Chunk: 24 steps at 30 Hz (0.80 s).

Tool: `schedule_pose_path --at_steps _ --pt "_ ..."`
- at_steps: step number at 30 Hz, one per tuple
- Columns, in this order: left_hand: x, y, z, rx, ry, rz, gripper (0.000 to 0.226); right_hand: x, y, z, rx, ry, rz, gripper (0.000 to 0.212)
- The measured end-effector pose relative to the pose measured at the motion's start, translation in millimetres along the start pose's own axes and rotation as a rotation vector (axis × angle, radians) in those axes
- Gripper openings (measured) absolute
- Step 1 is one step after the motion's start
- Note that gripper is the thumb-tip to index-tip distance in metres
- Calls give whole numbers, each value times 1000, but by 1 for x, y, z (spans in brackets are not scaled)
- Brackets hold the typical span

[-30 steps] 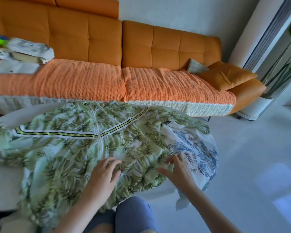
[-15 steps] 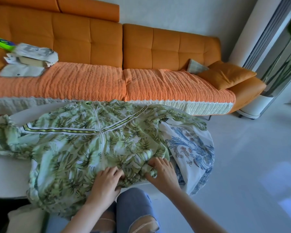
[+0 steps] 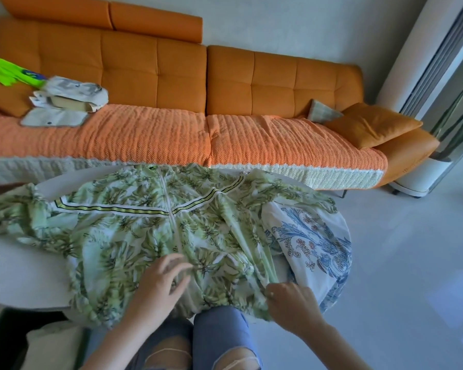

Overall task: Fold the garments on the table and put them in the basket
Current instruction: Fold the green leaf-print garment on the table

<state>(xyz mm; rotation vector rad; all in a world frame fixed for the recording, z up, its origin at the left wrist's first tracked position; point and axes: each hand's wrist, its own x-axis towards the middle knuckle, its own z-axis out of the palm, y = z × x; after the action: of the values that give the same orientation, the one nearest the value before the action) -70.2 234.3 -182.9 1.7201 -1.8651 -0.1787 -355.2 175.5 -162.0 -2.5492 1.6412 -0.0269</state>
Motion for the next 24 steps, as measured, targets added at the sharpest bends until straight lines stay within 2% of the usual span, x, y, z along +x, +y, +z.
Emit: schedule_pose_path --at_steps 2,4,6,8,11,13,17,19,21,24 --pt "-3 -15 -8 67 87 -107 31 5 5 -12 52 115 24 23" --pt "-8 -31 -19 113 112 -270 32 18 10 -16 85 310 -54 13" --pt "-15 -50 -29 194 114 -441 30 33 6 -12 112 357 -160 14" --pt "-25 -68 -38 232 104 -586 32 45 0 -4 60 285 -258 26" --pt "-42 -88 -49 189 44 -614 28 51 -7 8 -48 201 -272 16" --pt "-49 -94 -56 101 105 -586 24 55 -14 0 -22 152 -145 9" --pt "-44 -103 -65 61 282 -634 21 80 -41 -18 22 172 -115 30" --pt "-38 -110 -66 90 253 -642 25 95 -70 -26 103 151 -153 31" --pt "-33 -116 -66 95 260 -661 26 112 -104 -29 162 60 -223 32" --pt "-25 -121 -76 -123 414 -767 31 134 -163 -23 159 -102 -392 38"
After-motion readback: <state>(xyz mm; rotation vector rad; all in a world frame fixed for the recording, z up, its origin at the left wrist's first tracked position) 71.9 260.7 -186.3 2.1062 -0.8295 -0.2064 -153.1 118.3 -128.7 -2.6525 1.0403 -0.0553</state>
